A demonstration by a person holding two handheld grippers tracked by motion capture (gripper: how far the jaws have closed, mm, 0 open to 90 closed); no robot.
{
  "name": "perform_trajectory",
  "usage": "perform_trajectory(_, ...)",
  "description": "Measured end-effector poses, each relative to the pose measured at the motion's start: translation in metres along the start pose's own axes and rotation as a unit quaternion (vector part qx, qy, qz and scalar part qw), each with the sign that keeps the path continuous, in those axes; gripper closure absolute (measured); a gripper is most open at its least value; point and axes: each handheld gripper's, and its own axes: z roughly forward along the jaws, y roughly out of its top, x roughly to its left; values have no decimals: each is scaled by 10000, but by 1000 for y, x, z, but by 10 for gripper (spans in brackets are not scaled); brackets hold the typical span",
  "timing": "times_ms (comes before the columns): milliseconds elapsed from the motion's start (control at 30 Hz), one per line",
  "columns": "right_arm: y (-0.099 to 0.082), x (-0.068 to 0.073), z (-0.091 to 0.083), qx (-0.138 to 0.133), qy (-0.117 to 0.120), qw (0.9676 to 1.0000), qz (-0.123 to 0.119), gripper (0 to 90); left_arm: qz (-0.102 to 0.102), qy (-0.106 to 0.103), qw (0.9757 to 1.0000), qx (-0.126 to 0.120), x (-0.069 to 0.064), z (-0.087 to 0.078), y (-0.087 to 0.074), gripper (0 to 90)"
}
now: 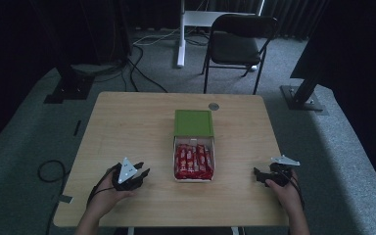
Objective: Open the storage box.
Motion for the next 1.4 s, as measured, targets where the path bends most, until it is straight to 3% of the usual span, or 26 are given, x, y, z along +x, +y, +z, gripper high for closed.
perform_trajectory(100, 0, 0, 0, -1, -1, 10000, -2, 108, -168, 76, 9998, -44, 5, -1, -3, 628)
perform_trajectory(267, 0, 0, 0, 1, -1, 10000, -6, 108, -632, 304, 9975, -80, 20, -5, -9, 601)
perform_trajectory(467, 0, 0, 0, 1, -3, 10000, -4, 108, -903, 455, 9949, -60, 31, -9, -12, 551)
perform_trajectory(700, 0, 0, 0, 0, -8, 10000, -1, 108, -1202, 561, 9911, -46, 39, -13, -17, 420)
perform_trajectory(900, 0, 0, 0, -1, -9, 10000, 0, 108, -1491, 695, 9863, -95, 46, -14, -21, 283)
perform_trajectory(1000, 0, 0, 0, -2, -10, 10000, 2, 108, -1661, 813, 9827, -125, 51, -15, -22, 220)
perform_trajectory(1067, 0, 0, 0, -2, -10, 10000, 1, 108, -1690, 888, 9816, -101, 54, -16, -23, 162)
perform_trajectory(1167, 0, 0, 0, -1, -10, 10000, 3, 108, -1752, 1008, 9794, -42, 58, -18, -27, 151)
perform_trajectory(1200, 0, 0, 0, -2, -10, 10000, 1, 108, -1768, 1042, 9787, 30, 60, -18, -31, 100)
perform_trajectory(1233, 0, 0, 0, -2, -10, 10000, 1, 108, -1768, 1042, 9787, 30, 60, -18, -31, 85)
perform_trajectory(1300, 0, 0, 0, -2, -10, 10000, 3, 108, -1552, 1221, 9802, 110, 62, -17, -35, 83)
perform_trajectory(1333, 0, 0, 0, -3, -10, 10000, 1, 108, -1508, 1276, 9801, 203, 64, -17, -38, 13)
perform_trajectory(1400, 0, 0, 0, -2, -11, 10000, 1, 108, -1572, 1300, 9788, 170, 64, -17, -39, 13)
